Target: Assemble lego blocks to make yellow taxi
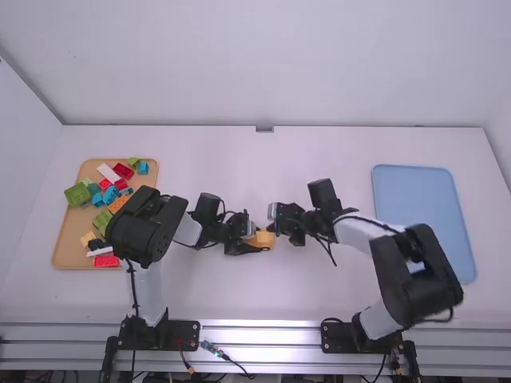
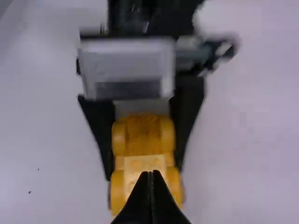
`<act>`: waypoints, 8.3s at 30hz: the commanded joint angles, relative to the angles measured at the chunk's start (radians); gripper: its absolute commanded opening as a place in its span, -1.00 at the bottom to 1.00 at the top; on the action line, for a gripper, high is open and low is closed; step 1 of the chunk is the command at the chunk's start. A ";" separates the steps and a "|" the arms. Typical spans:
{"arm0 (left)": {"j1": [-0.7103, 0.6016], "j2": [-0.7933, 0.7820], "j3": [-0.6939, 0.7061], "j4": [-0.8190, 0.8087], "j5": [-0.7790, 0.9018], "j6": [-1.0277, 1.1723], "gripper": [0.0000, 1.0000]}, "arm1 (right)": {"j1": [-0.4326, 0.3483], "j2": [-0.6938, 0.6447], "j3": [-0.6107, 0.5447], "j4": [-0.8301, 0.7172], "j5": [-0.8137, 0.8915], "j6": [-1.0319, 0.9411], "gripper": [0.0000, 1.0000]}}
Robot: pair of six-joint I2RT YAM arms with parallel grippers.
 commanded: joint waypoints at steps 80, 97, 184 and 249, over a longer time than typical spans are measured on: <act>1.054 -0.539 0.399 -1.163 -0.827 -2.059 0.96 | -0.042 -0.375 0.005 -0.137 0.569 0.389 0.98; 1.056 -0.280 0.642 -1.282 -0.938 -2.125 0.97 | -0.045 -0.374 0.005 -0.145 0.568 0.388 0.98; 0.829 -0.280 0.686 -1.460 -0.989 -2.353 -0.96 | -0.046 -0.375 0.005 -0.169 0.566 0.362 0.98; -0.084 -0.254 0.303 -1.100 -0.896 -2.794 0.13 | -0.046 -0.374 0.005 -0.172 0.565 0.404 0.98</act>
